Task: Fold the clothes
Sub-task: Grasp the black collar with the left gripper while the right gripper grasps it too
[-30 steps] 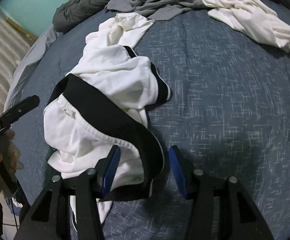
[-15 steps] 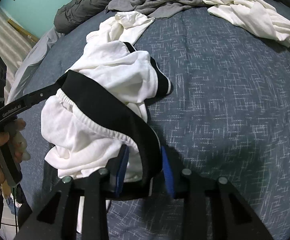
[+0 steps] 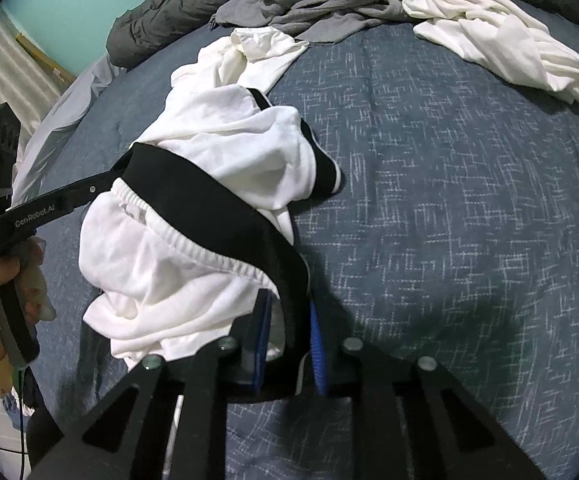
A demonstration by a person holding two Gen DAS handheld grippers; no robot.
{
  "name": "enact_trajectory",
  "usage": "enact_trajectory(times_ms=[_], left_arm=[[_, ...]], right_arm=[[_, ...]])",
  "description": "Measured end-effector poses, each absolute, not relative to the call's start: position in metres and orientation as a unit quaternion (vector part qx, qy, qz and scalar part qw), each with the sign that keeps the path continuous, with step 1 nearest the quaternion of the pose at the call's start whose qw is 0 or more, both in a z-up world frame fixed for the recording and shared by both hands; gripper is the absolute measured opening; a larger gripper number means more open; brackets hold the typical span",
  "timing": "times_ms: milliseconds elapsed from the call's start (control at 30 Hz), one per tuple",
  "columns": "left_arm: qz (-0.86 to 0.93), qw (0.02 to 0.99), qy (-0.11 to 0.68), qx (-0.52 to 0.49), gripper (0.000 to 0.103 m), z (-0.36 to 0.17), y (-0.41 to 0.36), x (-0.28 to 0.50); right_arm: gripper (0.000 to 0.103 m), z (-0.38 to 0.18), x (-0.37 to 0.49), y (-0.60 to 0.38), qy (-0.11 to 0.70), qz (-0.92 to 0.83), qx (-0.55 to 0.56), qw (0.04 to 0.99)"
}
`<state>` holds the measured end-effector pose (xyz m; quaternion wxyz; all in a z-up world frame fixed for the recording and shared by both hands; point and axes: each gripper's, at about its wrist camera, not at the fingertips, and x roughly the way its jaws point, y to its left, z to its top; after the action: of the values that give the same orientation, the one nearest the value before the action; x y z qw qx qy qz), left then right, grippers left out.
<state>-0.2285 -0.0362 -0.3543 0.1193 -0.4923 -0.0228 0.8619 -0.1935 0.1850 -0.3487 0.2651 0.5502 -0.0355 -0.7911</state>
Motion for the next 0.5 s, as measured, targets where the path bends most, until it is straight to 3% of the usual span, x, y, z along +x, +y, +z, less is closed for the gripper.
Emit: enact_trajectory(times_ms=[33,100,267,500], left_arm=[[0.862,0.118,-0.021,-0.493,0.008,-0.354,-0.037,-0.229],[0.862,0.118,-0.012,-0.492,0.006,-0.353,-0.038,-0.228],[0.874,0.117,-0.008,-0.472,0.005,-0.332,-0.045,-0.216],[0.903,0.110,0.007,-0.414,0.004,-0.257,-0.058,-0.184]], right_arm=[[0.010,-0.348,-0.193,0.184,-0.032,-0.792,0.548,0.267],[0.005,-0.345,-0.192,0.182,-0.019,-0.797,0.541,0.268],[0.005,-0.323,-0.190,0.183,0.001,-0.816,0.514,0.266],[0.005,-0.246,-0.189,0.199,0.014,-0.852,0.453,0.261]])
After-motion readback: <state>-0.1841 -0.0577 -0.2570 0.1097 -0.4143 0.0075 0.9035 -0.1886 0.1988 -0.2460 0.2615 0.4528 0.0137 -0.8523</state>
